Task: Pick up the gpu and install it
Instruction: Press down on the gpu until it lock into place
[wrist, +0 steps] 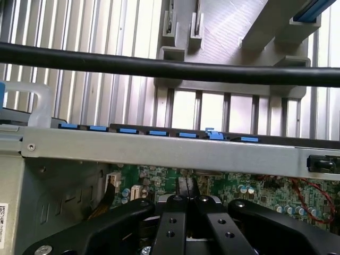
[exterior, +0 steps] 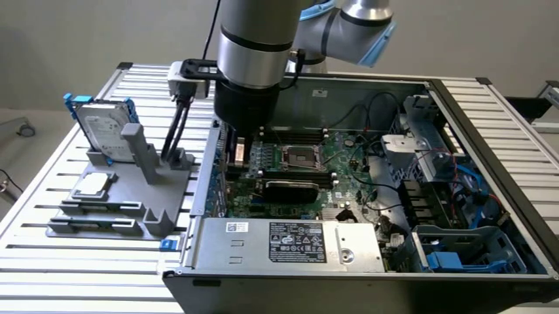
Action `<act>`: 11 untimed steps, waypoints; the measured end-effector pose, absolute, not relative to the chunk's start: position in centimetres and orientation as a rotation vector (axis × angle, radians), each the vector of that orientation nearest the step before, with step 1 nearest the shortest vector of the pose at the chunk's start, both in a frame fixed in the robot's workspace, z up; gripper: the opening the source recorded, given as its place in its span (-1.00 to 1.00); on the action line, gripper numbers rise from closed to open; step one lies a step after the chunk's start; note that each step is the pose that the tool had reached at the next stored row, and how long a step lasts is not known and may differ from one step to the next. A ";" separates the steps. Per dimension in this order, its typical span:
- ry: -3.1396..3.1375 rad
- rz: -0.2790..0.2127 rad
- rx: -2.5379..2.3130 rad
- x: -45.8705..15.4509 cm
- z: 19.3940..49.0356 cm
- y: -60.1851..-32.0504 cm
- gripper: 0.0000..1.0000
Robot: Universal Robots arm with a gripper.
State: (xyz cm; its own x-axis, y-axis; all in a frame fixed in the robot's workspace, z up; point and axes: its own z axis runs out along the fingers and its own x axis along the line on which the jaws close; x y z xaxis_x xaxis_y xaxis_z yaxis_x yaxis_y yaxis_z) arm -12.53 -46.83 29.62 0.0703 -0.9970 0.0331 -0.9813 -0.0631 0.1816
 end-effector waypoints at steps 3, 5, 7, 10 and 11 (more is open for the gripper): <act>-2.040 -0.154 2.172 -12.5 29.7 -46.8 -0.79; -2.044 -0.156 2.166 -12.5 29.7 -46.8 -0.79; -2.048 -0.160 2.160 -12.5 29.8 -46.8 -0.79; -2.054 -0.164 2.151 -12.5 29.8 -46.8 -0.79; -2.056 -0.165 2.149 -12.5 29.8 -46.8 -0.79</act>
